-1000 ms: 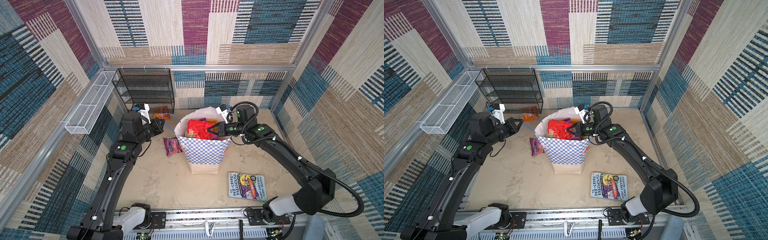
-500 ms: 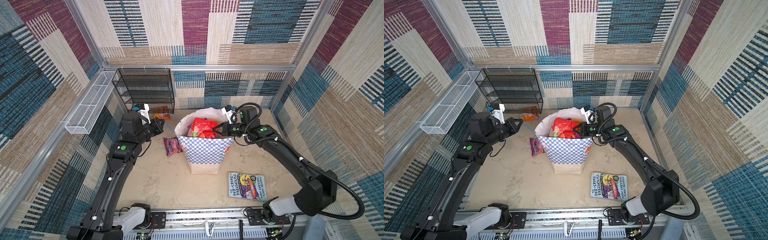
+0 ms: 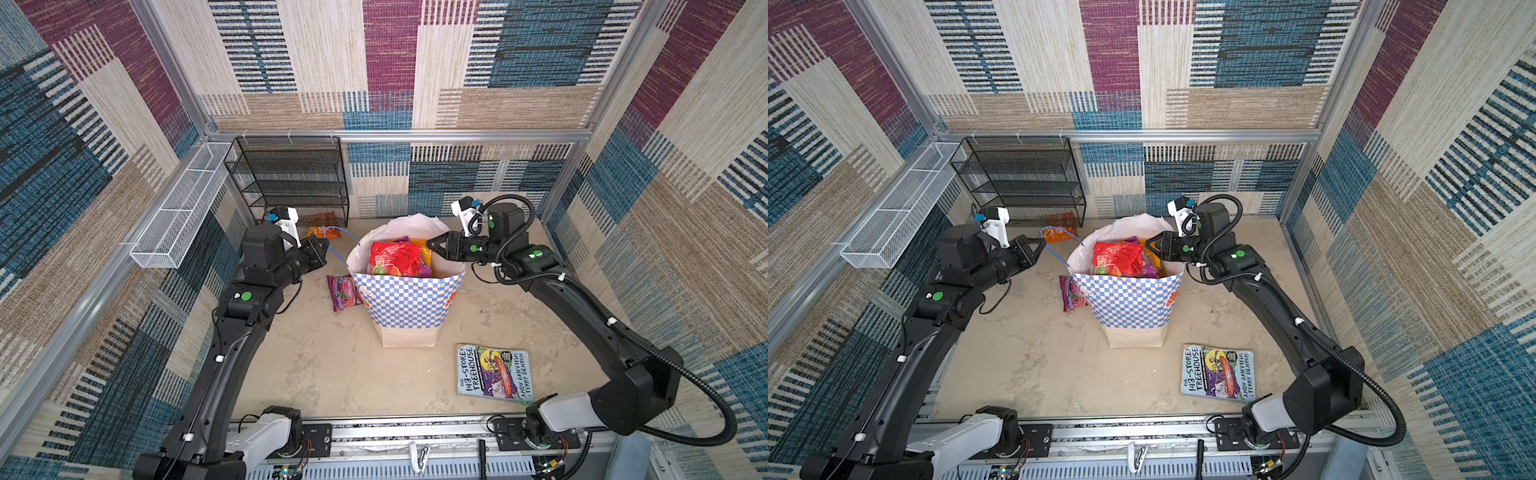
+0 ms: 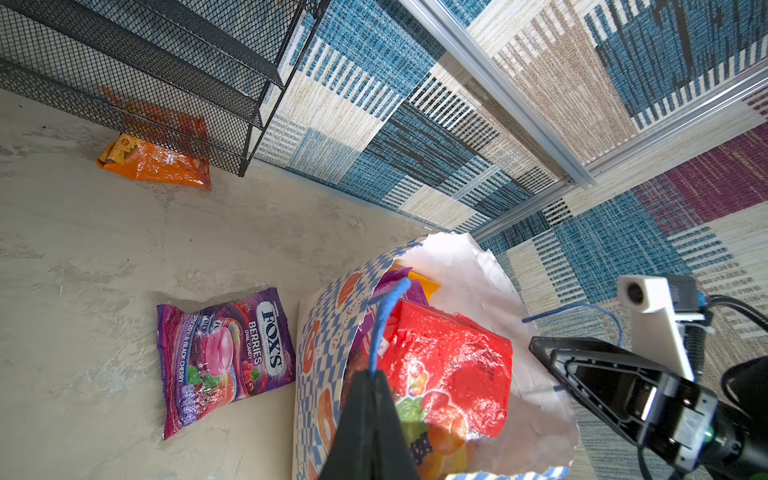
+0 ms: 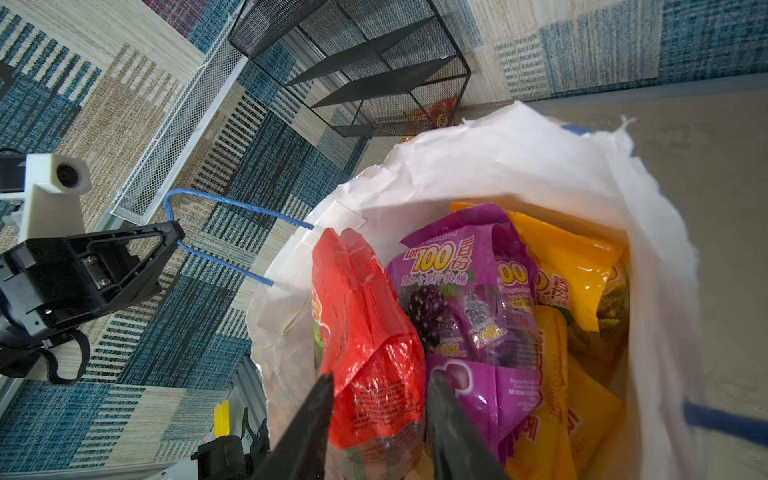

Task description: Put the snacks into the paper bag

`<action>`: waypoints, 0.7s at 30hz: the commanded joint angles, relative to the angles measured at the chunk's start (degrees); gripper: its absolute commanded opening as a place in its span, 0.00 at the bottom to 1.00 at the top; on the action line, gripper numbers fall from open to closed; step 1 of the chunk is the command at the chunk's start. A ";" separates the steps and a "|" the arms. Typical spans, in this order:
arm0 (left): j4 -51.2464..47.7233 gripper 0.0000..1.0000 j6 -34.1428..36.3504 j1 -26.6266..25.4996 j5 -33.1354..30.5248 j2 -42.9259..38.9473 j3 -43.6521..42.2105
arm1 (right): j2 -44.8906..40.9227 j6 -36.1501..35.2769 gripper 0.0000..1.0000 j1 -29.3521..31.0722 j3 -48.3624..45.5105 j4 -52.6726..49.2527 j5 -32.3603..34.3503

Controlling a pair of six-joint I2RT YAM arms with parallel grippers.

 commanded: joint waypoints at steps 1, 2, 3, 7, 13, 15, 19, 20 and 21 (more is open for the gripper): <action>5.32 0.00 -0.78 0.25 -0.16 -0.80 0.13 | 0.33 -1.22 0.46 1.55 2.24 0.22 2.59; 5.36 0.00 -0.81 0.30 -0.13 -0.67 0.16 | 0.90 -1.66 0.50 2.33 3.19 -0.29 3.24; 5.35 0.00 -0.83 0.33 -0.15 -0.73 0.05 | 1.62 -1.98 0.51 3.06 4.17 -0.69 3.62; 5.48 0.00 -1.03 0.42 0.20 -0.30 0.04 | 5.42 -3.04 0.56 5.12 7.36 -1.88 4.27; 5.52 0.00 -0.87 0.51 0.05 -0.39 0.02 | 9.91 -4.21 0.61 6.83 9.40 -3.16 6.87; 5.48 0.00 -0.92 0.51 0.03 -0.30 -0.02 | 10.84 -4.40 0.60 7.46 9.29 -3.39 7.18; 5.69 0.00 -1.09 0.59 0.29 -0.23 0.00 | 11.59 -4.22 0.56 8.61 7.96 -2.75 7.16; 5.61 0.00 -1.09 0.55 0.29 -0.24 0.01 | 11.84 -4.21 0.55 8.70 7.84 -2.80 7.22; 5.69 0.00 -1.09 0.64 0.29 -0.23 0.02 | 12.03 -4.30 0.54 8.75 8.13 -3.20 7.44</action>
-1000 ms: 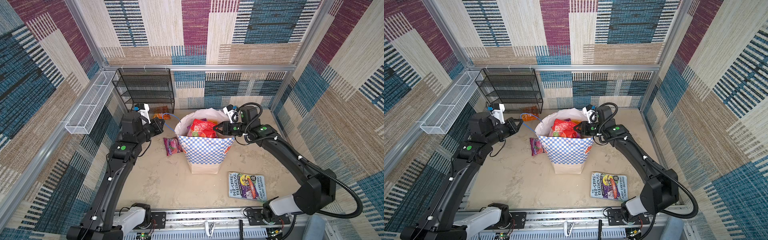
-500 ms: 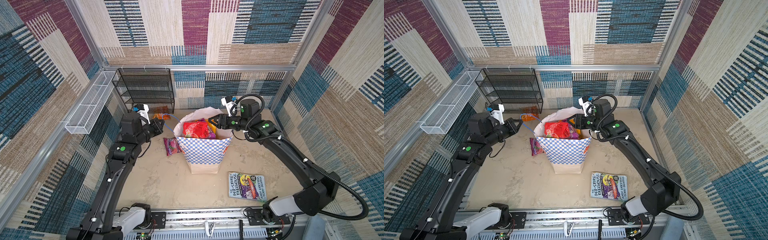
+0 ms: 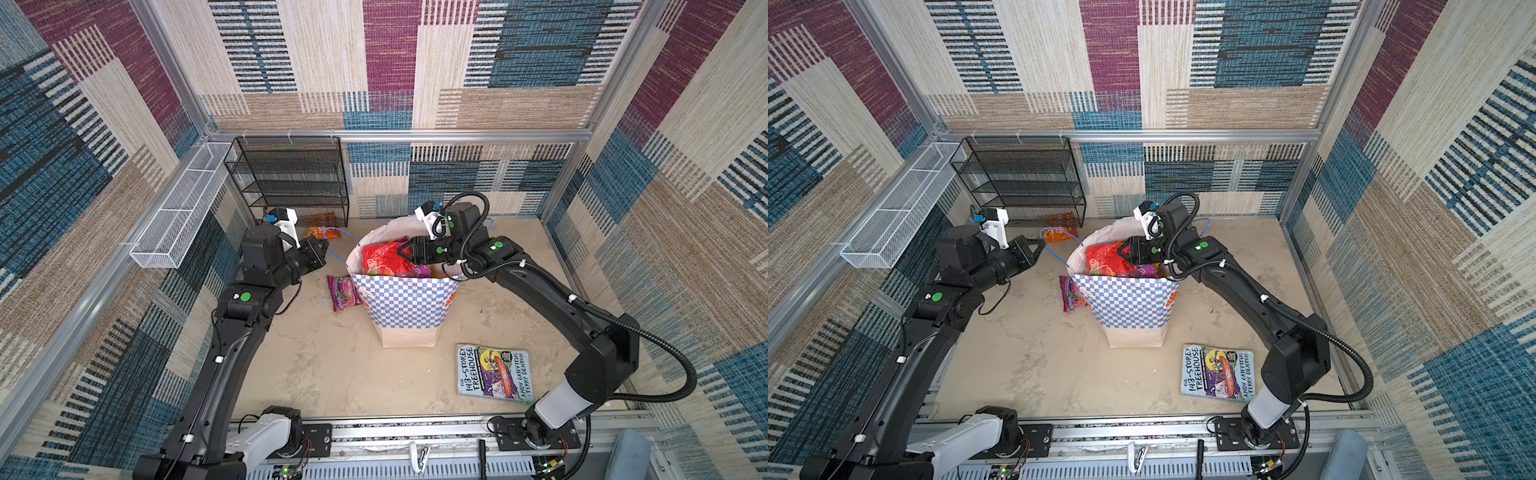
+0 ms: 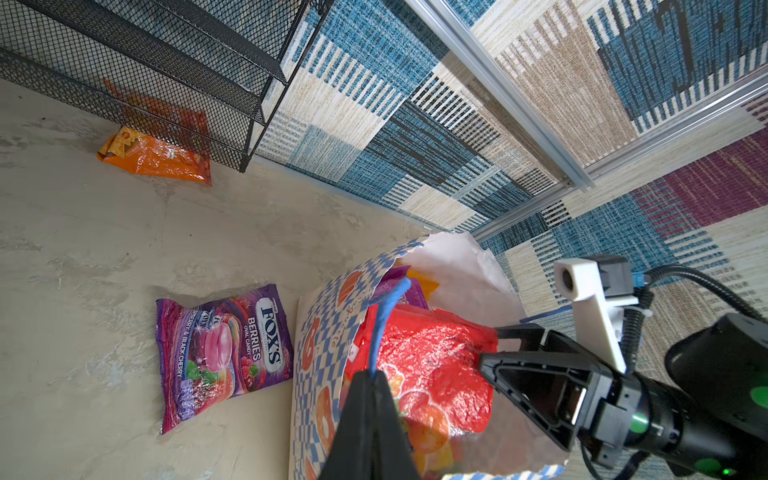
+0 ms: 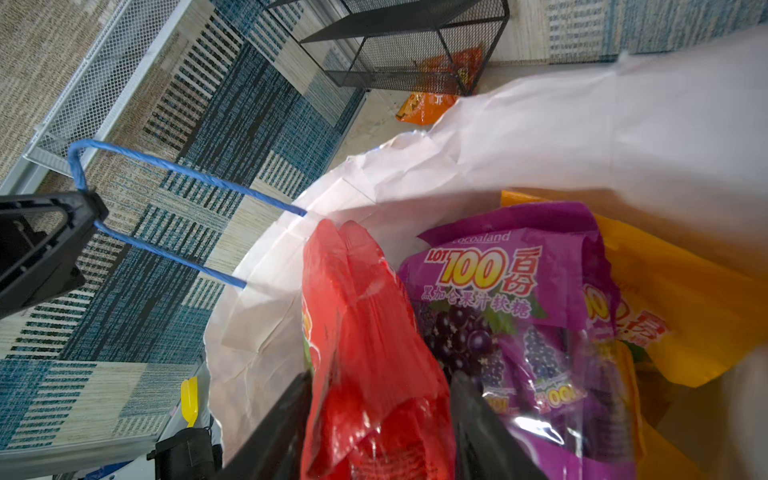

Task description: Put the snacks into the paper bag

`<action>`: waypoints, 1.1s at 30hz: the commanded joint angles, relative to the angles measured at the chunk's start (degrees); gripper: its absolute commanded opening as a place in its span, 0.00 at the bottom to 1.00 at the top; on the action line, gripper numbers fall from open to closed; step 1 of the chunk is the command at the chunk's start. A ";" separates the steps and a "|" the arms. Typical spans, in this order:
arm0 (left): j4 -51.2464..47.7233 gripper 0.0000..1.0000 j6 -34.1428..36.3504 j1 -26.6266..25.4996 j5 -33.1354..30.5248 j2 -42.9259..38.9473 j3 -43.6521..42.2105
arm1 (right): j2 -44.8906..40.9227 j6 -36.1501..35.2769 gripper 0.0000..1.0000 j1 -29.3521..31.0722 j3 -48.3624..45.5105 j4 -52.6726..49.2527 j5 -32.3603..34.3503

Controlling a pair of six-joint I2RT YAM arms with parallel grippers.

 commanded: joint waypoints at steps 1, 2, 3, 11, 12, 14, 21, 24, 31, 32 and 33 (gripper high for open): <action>5.72 0.00 -0.45 0.25 -0.12 -0.21 0.28 | 0.48 -0.76 0.54 0.31 0.41 -0.26 1.83; 5.72 0.00 -0.44 0.25 -0.12 -0.24 0.21 | 0.35 -0.85 0.55 0.40 0.51 -0.23 2.23; 5.79 0.00 -0.48 0.27 -0.12 -0.30 0.18 | 0.24 -0.81 0.57 0.49 0.65 -0.15 2.45; 5.76 0.00 -0.53 0.34 -0.06 -0.29 0.19 | 3.49 -0.42 0.60 1.48 2.72 1.31 -0.35; 5.79 0.00 -0.56 0.34 -0.10 -0.29 0.13 | 3.82 -0.44 0.60 1.51 2.71 1.47 0.51; 5.74 0.00 -0.56 0.34 -0.09 -0.33 0.18 | 4.42 -0.29 0.62 1.47 4.46 1.94 1.63; 5.78 0.00 -0.57 0.56 0.01 -0.55 0.17 | 6.59 -0.56 0.38 1.98 4.88 4.55 -4.81; 5.76 0.00 -0.48 0.60 -0.15 -0.71 0.19 | 5.92 -0.25 0.11 1.98 3.84 5.70 -6.68; 5.89 0.00 -0.73 0.78 0.22 -0.71 0.19 | 0.23 0.60 0.00 1.99 3.25 7.27 -10.13; 5.91 0.00 -0.79 0.78 0.30 -0.69 0.20 | -0.35 1.00 0.00 2.03 3.34 7.21 -10.98; 5.90 0.00 -0.79 0.82 0.31 -0.73 0.17 | -0.81 1.46 0.00 1.99 3.68 7.24 -12.20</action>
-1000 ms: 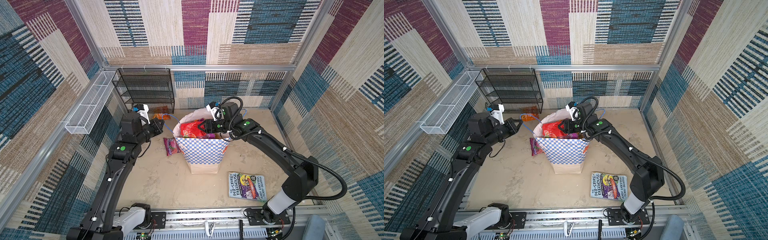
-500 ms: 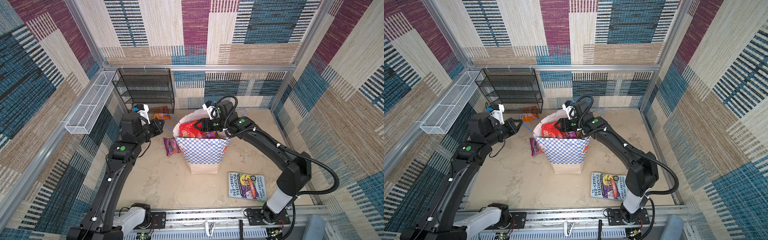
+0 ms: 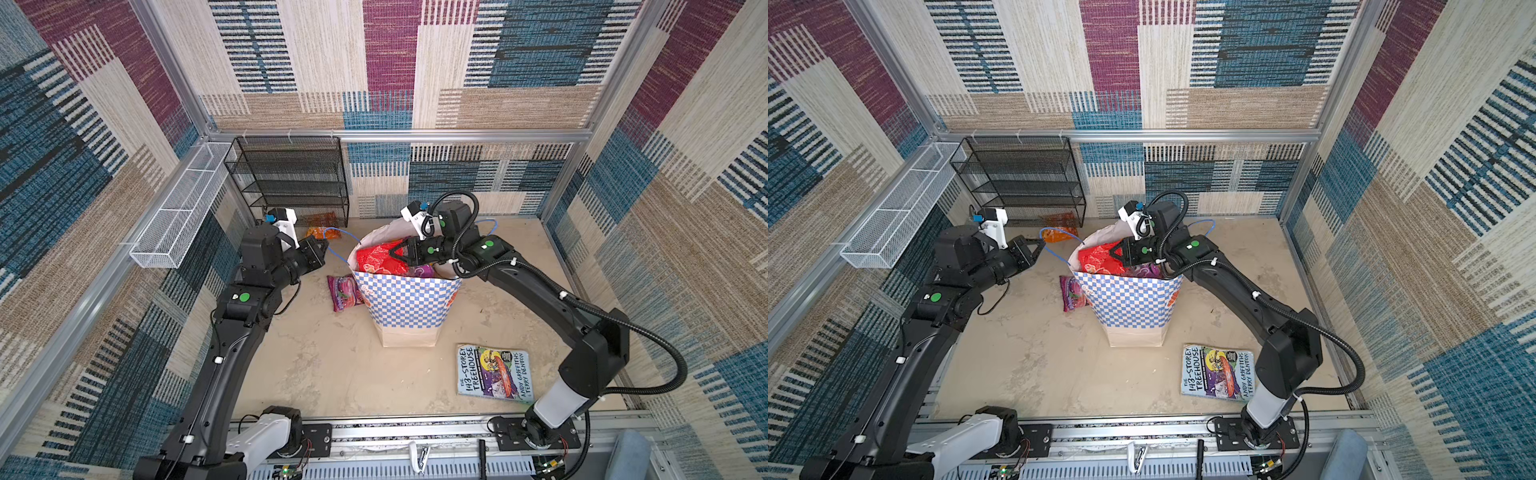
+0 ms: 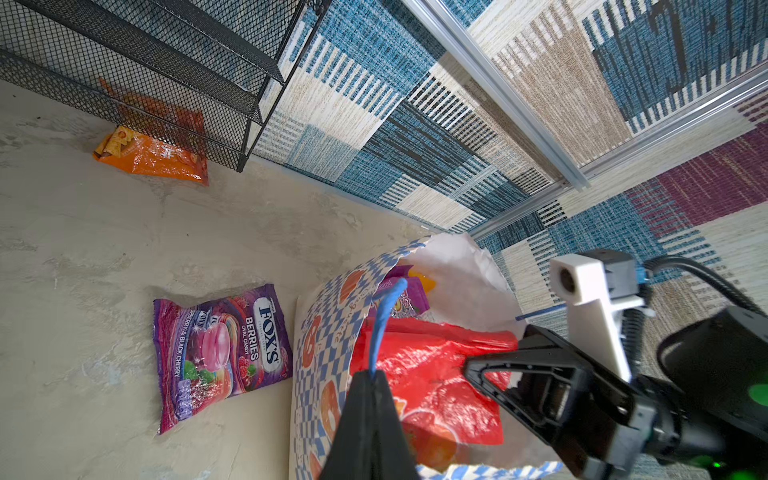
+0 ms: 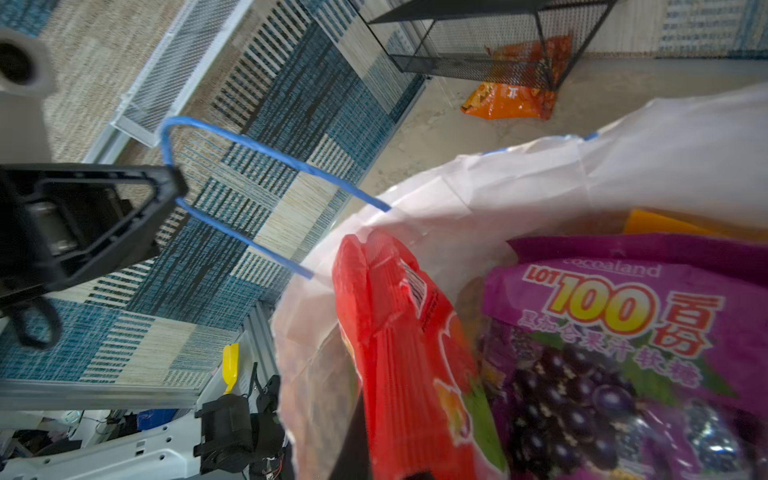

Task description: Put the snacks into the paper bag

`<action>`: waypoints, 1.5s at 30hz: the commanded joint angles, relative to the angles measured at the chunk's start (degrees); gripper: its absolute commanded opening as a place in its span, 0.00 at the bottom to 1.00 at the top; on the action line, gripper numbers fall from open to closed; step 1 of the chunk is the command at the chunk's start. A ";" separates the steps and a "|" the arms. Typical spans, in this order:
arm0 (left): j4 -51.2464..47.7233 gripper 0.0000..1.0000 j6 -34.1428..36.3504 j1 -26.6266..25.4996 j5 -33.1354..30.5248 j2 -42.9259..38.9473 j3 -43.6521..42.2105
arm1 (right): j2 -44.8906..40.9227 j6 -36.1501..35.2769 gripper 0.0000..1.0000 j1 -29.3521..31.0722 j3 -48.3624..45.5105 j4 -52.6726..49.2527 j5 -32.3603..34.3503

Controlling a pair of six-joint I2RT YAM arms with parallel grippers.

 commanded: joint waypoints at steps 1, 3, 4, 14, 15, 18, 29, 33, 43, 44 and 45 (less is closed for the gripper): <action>5.88 0.00 -0.79 0.32 -0.67 -0.53 0.18 | -1.95 2.01 0.00 0.04 1.14 4.30 -5.44; 5.96 0.00 -0.72 0.34 -0.67 -0.53 0.05 | -2.72 2.79 0.00 0.09 1.29 4.29 -7.22; 5.96 0.00 -0.78 0.34 -0.80 -0.51 0.09 | -3.25 2.85 0.00 0.06 1.18 4.20 -7.54; 6.00 0.00 -0.78 0.34 -0.76 -0.87 0.09 | -3.18 -2.55 0.00 -1.35 -1.66 -2.38 -5.24; 5.94 0.00 -0.74 0.36 -0.76 -0.93 0.06 | -3.05 -2.57 0.00 -2.18 -2.23 -2.72 -5.40; 5.96 0.00 -0.71 0.34 -0.75 -1.15 0.10 | -2.77 -1.90 0.00 -5.38 -4.94 -1.93 -7.12; 5.87 0.00 -0.50 0.43 -1.19 -1.15 0.04 | -6.56 -4.16 0.00 -4.19 -7.69 -9.71 0.57; 5.81 0.00 -0.58 0.43 -1.20 -1.15 0.05 | -7.78 -4.88 0.00 -3.73 -9.24 -12.17 7.19; 5.83 0.00 -0.43 0.43 -1.46 -1.12 0.06 | -4.50 -3.66 0.23 -4.36 -9.53 -9.77 16.97; 5.79 0.00 -0.43 0.43 -1.50 -1.15 0.11 | -4.69 -3.44 0.32 -4.36 -9.08 -8.40 16.18; 5.83 0.00 -0.38 0.43 -1.55 -1.13 0.06 | -4.81 -3.39 0.35 -4.31 -8.50 -7.24 15.28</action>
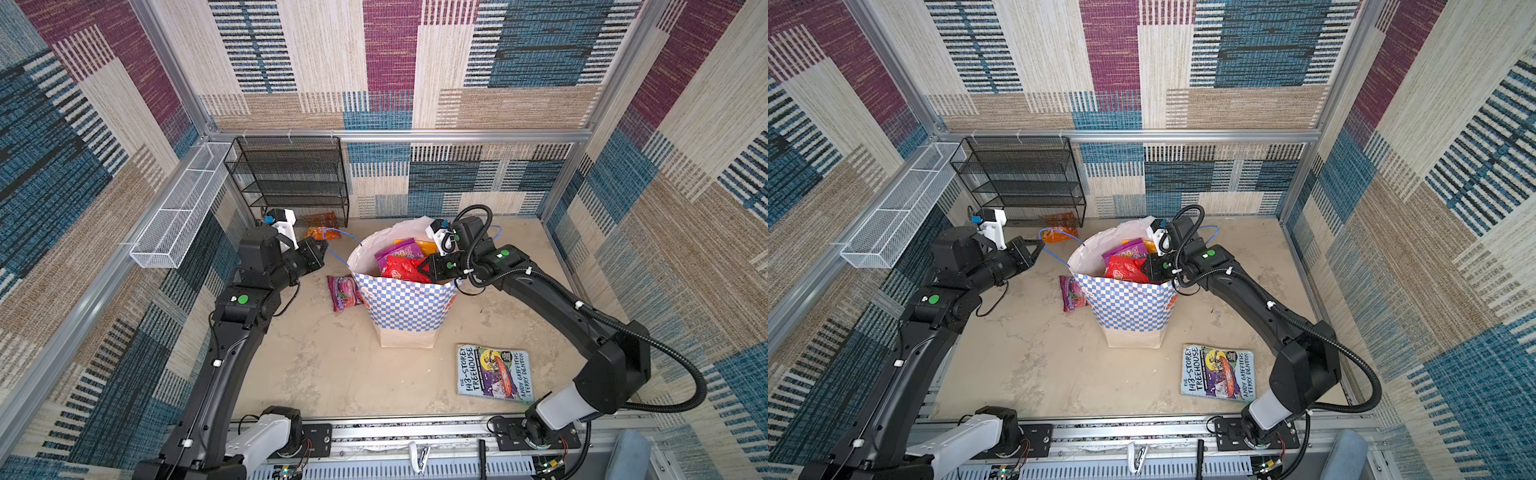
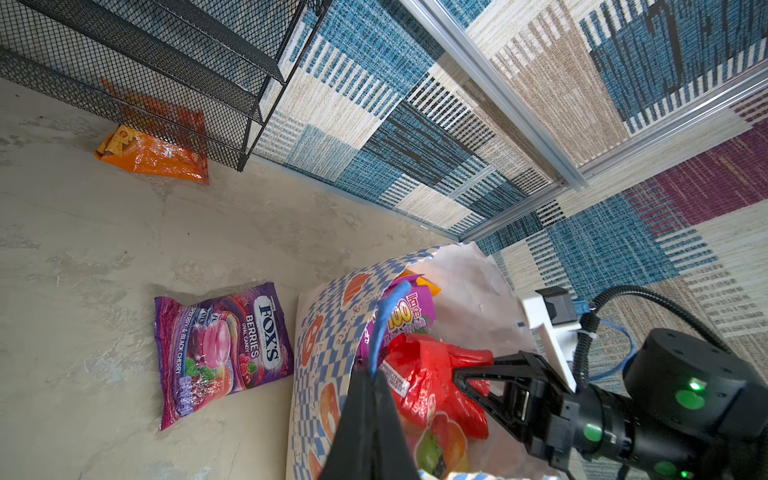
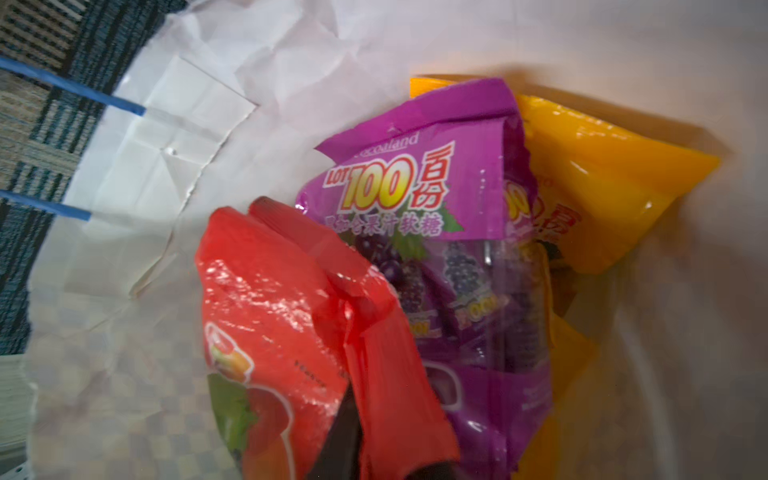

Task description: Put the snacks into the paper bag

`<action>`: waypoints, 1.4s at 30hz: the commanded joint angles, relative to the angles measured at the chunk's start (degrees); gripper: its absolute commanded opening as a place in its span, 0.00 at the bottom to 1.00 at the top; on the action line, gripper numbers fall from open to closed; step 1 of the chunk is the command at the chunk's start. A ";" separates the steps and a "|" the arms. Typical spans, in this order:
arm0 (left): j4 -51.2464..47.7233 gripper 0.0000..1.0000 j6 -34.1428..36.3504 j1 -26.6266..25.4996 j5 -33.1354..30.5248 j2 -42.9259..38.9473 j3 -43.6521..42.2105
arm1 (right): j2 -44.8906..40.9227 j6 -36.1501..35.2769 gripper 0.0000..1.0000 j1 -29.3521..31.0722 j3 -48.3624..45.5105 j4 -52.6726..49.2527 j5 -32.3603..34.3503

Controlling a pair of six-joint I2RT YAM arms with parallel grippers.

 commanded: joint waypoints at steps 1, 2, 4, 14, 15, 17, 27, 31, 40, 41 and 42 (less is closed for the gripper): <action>6.18 0.00 -0.32 0.27 -1.50 -0.41 0.20 | -0.15 0.63 0.38 -0.07 2.29 3.28 0.98; 6.22 0.00 -0.28 0.27 -1.57 -0.32 0.20 | -0.15 0.85 0.40 0.01 3.48 3.29 1.12; 6.07 0.00 -0.24 0.29 -1.78 -0.31 0.24 | -1.12 1.18 0.44 0.10 5.23 3.37 2.68; 6.49 0.00 -0.59 0.54 -1.33 -0.08 0.04 | -1.26 0.29 0.44 5.74 13.06 0.58 4.22; 6.42 0.00 -0.59 0.54 -1.28 -0.01 0.05 | -0.77 0.16 0.42 6.58 13.36 0.55 4.00; 6.47 0.00 -0.52 0.54 -1.24 0.16 0.05 | 0.73 0.15 0.39 7.61 13.73 0.57 2.50; 6.43 0.00 -0.50 0.63 -1.33 -0.22 0.08 | 5.49 1.56 0.34 7.40 8.32 1.42 4.77; 6.33 0.00 -0.50 0.63 -1.34 -0.24 0.13 | 7.55 2.88 0.34 6.01 5.66 2.21 6.26; 6.33 0.00 -0.33 0.71 -1.50 -0.41 0.08 | 8.20 3.70 0.54 5.55 4.74 7.20 0.80; 6.34 0.00 -0.41 0.71 -1.45 -0.41 0.06 | 8.00 3.21 0.56 5.56 5.83 7.34 -1.32; 6.33 0.00 -0.39 0.72 -1.42 -0.43 0.04 | 7.27 2.84 0.59 5.60 6.95 7.79 -2.88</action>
